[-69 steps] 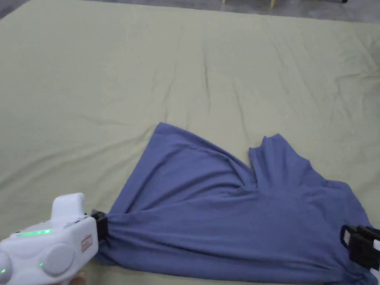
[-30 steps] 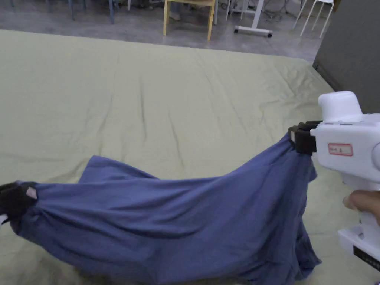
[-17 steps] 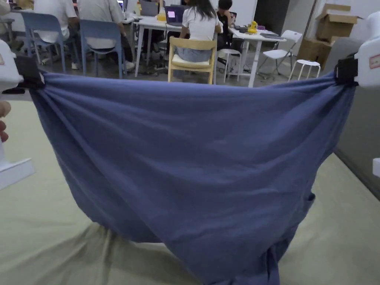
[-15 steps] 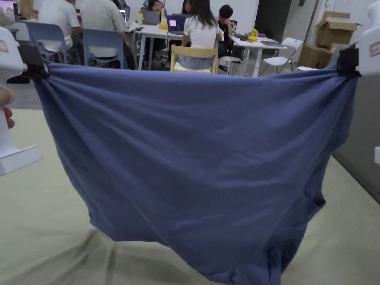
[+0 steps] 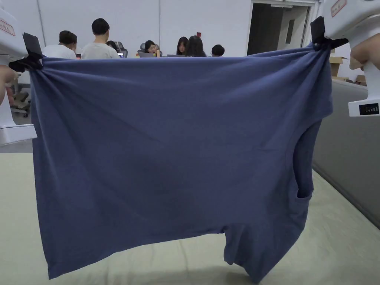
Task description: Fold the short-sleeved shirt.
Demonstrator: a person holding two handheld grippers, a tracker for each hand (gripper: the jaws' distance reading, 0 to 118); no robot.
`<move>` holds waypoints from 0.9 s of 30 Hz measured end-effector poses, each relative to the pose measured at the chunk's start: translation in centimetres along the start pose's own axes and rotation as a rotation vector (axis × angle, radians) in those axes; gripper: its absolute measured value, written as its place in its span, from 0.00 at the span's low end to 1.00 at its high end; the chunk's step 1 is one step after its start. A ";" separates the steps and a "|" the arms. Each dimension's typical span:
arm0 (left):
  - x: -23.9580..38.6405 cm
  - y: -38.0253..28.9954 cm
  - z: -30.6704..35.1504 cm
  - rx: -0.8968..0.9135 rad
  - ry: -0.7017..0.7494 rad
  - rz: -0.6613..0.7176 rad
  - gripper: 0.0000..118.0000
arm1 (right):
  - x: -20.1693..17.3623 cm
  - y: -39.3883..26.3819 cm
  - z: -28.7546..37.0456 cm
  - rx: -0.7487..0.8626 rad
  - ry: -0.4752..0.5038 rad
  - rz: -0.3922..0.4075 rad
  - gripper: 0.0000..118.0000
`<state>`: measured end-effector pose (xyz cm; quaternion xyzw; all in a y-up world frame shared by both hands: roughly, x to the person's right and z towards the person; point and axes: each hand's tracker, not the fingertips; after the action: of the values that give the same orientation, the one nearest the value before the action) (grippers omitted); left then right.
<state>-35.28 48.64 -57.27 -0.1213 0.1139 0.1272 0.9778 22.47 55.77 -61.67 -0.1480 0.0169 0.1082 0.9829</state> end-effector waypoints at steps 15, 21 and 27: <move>-1.1 -9.9 -4.7 -0.132 0.082 -0.068 0.09 | -5.1 -8.9 -7.6 -0.102 0.038 0.131 0.03; -2.7 -23.3 -6.5 -0.377 0.077 -0.049 0.09 | -7.9 -23.0 -13.1 -0.327 0.124 0.114 0.03; -5.3 -37.2 -5.2 -0.550 0.075 -0.027 0.09 | -9.5 -38.1 -13.1 -0.504 0.198 0.029 0.03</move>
<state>-31.00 11.13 -53.08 -0.3882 0.1099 0.1357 0.9049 21.48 14.36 -62.64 -0.3976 0.0878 0.1078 0.9070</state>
